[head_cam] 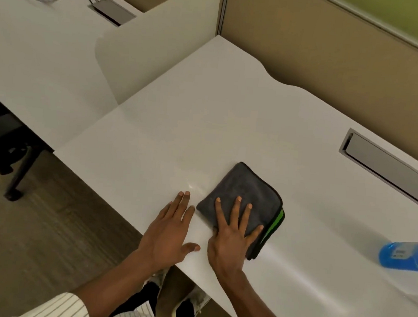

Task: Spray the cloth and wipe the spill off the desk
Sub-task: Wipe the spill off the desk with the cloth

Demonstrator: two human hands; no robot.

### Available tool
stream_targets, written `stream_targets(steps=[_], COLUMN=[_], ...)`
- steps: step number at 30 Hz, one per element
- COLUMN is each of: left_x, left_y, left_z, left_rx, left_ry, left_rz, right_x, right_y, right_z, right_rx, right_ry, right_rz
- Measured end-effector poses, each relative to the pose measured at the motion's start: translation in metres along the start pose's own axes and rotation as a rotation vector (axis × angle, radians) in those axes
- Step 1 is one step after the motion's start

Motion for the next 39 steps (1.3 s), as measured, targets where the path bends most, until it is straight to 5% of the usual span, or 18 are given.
stream_targets(steps=[6,14,21,30,39], left_x=[-0.002,-0.007,-0.005,-0.006,-0.005], left_y=[-0.007,-0.014,-0.01,-0.011,-0.016], left_z=[-0.018,-0.047,-0.068,-0.086,-0.101], left_rx=[0.0,-0.021,0.046,0.033,-0.039], left_ry=[0.008,0.057,0.096,0.141,0.152], left_rz=[-0.049,-0.023,0.1,0.109,0.076], right_x=[-0.043,-0.067,-0.063,-0.061,-0.09], right_y=[0.002,-0.006,0.011,0.006,0.016], right_z=[0.002,-0.015,-0.051,-0.081,-0.115], right_rx=[0.026,0.015,0.041,0.014,0.059], right_ry=[-0.225,0.237,-0.114,0.218,0.064], right_rz=[-0.06,-0.072,-0.074,-0.125,-0.177])
Point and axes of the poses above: each hand's wrist, its own x-axis away from the middle knuckle, its own y-axis out of the palm, z = x × y, the point moved 3 cm from there along -x, towards the middle knuckle, and after that the axes turned 8 degrees about z, right-handed, at the moved point
